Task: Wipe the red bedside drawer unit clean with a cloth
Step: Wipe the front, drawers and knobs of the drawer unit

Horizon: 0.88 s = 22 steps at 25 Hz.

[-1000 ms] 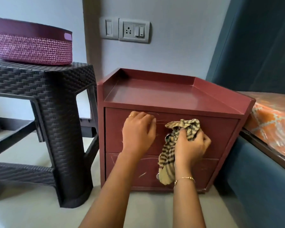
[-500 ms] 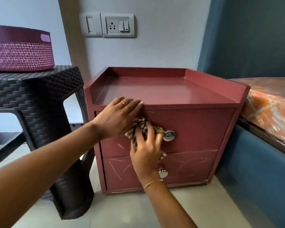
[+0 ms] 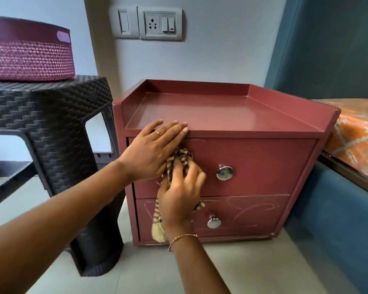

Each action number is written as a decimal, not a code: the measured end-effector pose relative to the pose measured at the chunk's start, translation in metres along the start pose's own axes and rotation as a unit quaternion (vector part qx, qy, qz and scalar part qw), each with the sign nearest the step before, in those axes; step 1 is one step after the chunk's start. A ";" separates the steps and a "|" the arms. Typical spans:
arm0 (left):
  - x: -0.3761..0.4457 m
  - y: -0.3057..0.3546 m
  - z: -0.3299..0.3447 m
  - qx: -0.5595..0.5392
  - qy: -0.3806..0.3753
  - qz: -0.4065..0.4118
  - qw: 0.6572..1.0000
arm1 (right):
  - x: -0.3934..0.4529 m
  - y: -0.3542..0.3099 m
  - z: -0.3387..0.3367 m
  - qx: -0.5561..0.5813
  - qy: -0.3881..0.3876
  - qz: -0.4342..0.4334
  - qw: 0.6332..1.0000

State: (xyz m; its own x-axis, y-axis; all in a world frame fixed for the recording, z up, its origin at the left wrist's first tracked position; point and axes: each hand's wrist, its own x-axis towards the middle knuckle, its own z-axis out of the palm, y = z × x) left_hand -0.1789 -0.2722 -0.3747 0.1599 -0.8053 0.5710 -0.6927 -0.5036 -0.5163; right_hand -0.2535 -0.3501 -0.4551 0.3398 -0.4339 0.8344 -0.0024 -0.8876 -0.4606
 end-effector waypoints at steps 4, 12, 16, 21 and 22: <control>-0.002 -0.002 -0.002 0.023 -0.016 0.003 1.000 | 0.034 0.038 -0.017 -0.043 0.041 0.052 0.997; -0.001 0.002 -0.009 0.010 -0.029 -0.007 1.000 | 0.006 0.005 -0.014 -0.058 -0.046 0.015 0.997; -0.001 0.001 -0.012 0.011 -0.034 -0.006 0.999 | 0.044 0.030 -0.028 -0.060 0.023 0.131 0.989; -0.002 0.003 -0.011 0.012 -0.043 -0.014 0.999 | 0.017 0.012 -0.021 -0.082 -0.048 0.139 0.986; -0.002 0.003 -0.012 0.011 -0.048 -0.013 0.999 | 0.012 0.012 -0.022 -0.081 -0.066 0.131 0.986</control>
State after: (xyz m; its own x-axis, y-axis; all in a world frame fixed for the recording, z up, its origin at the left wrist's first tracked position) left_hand -0.1895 -0.2687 -0.3698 0.2446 -0.8172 0.5219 -0.6718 -0.5310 -0.5165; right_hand -0.2698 -0.3693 -0.4437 0.4260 -0.6376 0.6418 -0.2537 -0.7651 -0.5918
